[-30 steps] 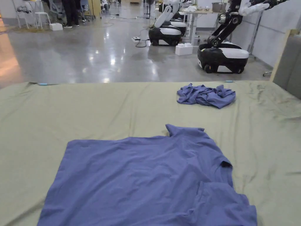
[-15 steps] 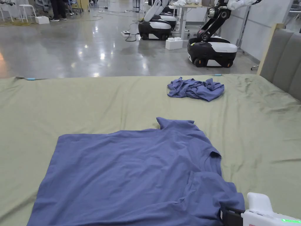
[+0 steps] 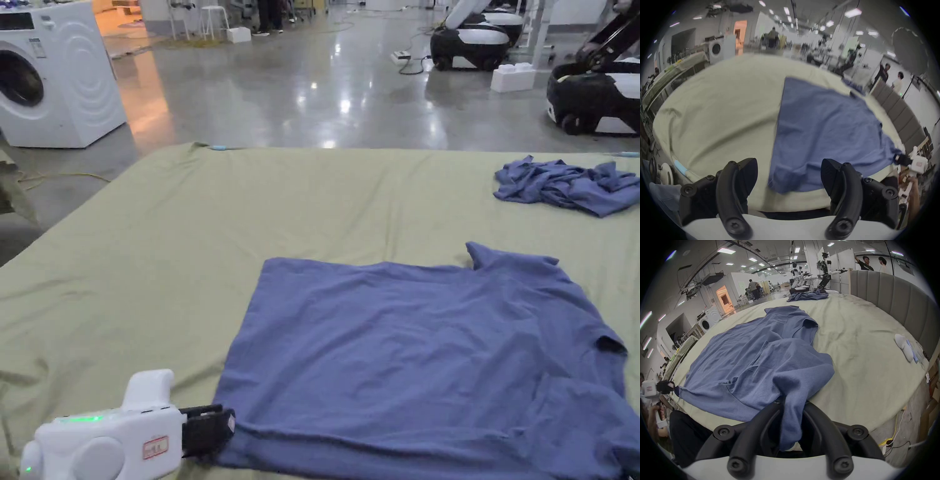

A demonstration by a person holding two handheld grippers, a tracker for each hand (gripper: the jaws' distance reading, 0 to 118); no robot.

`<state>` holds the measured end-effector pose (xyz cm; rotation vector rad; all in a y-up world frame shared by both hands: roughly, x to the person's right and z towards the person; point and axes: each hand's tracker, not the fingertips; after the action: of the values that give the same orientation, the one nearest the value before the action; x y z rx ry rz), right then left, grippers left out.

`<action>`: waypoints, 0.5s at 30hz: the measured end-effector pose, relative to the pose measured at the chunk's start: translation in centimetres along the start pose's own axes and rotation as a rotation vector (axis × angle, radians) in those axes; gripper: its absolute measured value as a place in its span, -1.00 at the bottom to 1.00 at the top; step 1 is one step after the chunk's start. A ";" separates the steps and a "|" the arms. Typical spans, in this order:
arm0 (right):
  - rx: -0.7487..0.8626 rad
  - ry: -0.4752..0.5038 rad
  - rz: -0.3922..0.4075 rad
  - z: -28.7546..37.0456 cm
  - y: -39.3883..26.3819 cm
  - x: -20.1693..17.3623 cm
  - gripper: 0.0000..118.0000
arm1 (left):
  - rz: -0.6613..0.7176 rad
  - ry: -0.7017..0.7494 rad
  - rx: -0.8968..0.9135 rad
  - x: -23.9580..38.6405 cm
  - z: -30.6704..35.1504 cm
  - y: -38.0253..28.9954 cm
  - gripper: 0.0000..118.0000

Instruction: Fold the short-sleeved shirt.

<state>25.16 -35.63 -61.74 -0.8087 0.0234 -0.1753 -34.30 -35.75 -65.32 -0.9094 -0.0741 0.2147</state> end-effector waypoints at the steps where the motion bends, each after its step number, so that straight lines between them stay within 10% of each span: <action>1: -0.001 0.000 0.006 0.1 0.1 -0.1 -0.77 | -0.003 -0.005 -0.055 0.0 -0.7 -0.5 0.57; 6: 0.003 0.001 0.032 0.4 0.2 -1.0 -0.77 | -0.030 0.025 -0.044 0.4 -1.0 -1.6 0.40; 9: -0.002 0.022 0.005 0.6 0.1 -1.1 -0.77 | 0.026 0.030 -0.038 0.0 -1.0 -1.5 -0.80; 15: 0.004 0.019 0.022 0.9 2.4 -1.7 -0.77 | -0.075 0.030 0.014 2.1 0.4 1.5 -0.85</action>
<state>23.90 -33.09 -62.96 -0.8020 0.0502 -0.1621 -32.51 -34.09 -66.37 -0.8945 -0.0783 0.1318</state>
